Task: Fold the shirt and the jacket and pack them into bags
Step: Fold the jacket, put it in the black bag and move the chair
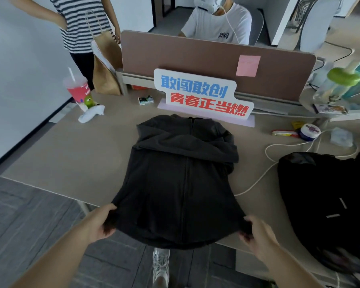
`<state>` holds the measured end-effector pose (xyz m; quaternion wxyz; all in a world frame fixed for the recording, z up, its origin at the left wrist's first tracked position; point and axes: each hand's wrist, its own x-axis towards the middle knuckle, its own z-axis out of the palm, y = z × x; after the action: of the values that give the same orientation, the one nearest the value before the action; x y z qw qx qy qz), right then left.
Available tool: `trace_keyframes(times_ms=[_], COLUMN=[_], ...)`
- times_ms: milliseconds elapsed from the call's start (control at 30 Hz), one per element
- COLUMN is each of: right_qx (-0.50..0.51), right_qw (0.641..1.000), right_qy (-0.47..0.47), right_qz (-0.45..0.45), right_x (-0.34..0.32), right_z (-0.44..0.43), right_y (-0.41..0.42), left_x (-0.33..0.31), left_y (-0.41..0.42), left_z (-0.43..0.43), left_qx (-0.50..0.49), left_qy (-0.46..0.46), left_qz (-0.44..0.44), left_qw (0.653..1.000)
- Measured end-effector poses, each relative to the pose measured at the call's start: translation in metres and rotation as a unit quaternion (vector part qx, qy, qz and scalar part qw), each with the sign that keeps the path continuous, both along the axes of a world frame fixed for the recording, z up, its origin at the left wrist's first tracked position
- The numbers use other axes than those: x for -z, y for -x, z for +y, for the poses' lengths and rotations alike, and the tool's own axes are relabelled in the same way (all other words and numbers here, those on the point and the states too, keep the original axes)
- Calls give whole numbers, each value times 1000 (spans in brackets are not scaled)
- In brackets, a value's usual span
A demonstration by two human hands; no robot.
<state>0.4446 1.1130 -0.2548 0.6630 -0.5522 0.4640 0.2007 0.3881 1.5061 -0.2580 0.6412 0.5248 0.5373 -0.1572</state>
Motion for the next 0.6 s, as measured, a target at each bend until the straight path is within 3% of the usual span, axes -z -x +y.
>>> trace_keyframes(times_ms=[167, 267, 433, 600], right_qx=[100, 96, -38, -127], right_qw=[983, 981, 993, 982], right_qy=[-112, -94, 85, 137], right_qz=[-103, -142, -70, -7], right_x=[-43, -44, -2, 24], right_z=[15, 17, 14, 16], right_y=[-69, -102, -100, -84], left_x=[-43, -52, -16, 25], left_y=[-62, -87, -93, -96], left_z=[6, 3, -17, -13], left_qx=[-121, -122, 20, 74], left_qy=[36, 40, -109, -184], left_qz=[-181, -273, -146, -66], left_qw=[975, 953, 983, 978])
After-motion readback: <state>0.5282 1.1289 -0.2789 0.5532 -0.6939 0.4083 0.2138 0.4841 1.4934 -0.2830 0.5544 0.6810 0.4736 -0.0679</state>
